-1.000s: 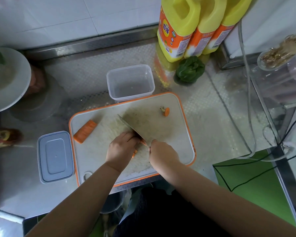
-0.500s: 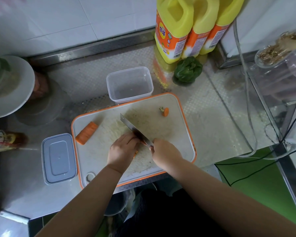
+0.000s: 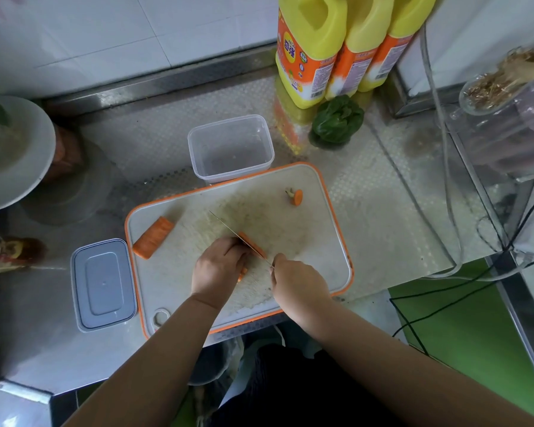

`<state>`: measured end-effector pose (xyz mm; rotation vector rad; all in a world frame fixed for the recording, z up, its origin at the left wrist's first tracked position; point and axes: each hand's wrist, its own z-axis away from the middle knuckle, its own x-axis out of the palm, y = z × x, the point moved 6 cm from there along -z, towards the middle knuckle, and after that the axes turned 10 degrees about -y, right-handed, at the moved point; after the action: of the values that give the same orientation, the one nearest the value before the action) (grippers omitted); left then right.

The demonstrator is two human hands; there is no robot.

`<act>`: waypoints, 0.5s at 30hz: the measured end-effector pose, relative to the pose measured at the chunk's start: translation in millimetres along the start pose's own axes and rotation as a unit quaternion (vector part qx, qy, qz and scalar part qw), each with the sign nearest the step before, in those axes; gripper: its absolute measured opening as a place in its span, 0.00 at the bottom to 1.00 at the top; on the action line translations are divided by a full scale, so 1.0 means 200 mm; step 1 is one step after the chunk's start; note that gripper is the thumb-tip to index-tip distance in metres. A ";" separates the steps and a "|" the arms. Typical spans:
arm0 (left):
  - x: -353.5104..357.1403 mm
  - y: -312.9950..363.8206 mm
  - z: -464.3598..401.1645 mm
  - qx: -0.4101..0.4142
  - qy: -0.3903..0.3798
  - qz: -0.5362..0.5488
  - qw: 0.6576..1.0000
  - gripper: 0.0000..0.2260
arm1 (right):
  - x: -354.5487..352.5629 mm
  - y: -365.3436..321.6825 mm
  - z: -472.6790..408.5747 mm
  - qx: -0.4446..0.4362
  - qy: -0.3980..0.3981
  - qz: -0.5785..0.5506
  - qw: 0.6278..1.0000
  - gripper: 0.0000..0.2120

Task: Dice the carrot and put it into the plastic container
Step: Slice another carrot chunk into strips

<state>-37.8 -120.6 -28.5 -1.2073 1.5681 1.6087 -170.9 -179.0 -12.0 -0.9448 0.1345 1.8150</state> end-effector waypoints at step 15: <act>0.03 -0.04 0.01 -0.013 -0.002 0.020 1.000 0.07 | -0.05 -0.02 -0.05 0.041 -0.051 -0.006 0.998 0.11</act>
<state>-33.9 -118.9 -36.9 -1.1929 1.5825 1.6606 -160.3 -188.8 -11.4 -0.7915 0.1383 1.8293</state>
